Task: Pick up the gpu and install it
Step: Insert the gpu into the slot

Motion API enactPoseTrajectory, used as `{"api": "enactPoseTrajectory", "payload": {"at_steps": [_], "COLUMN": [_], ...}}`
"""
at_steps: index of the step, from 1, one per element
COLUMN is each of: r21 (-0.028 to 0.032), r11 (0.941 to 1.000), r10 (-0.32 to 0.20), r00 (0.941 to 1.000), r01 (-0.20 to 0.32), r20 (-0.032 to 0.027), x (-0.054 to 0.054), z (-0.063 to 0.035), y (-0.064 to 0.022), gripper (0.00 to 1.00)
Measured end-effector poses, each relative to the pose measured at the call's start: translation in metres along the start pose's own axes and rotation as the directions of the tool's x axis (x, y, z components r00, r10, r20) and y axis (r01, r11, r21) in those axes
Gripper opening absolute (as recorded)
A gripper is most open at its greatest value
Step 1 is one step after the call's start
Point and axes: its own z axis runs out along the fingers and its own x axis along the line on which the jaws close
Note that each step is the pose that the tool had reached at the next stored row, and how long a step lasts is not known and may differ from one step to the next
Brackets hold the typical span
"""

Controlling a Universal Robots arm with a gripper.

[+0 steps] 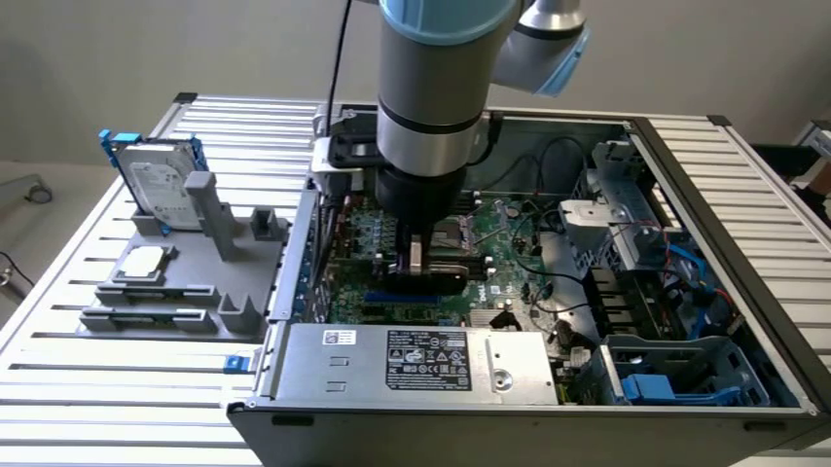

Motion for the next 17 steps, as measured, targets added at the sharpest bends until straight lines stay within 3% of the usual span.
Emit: {"api": "enactPoseTrajectory", "payload": {"at_steps": [17], "r21": [-0.0074], "r11": [1.0000], "r10": [0.000], "r00": [1.0000], "r01": [0.000], "r20": [-0.0002], "x": [0.0009], "z": [0.0057], "y": [0.0008], "gripper": [0.26]}}
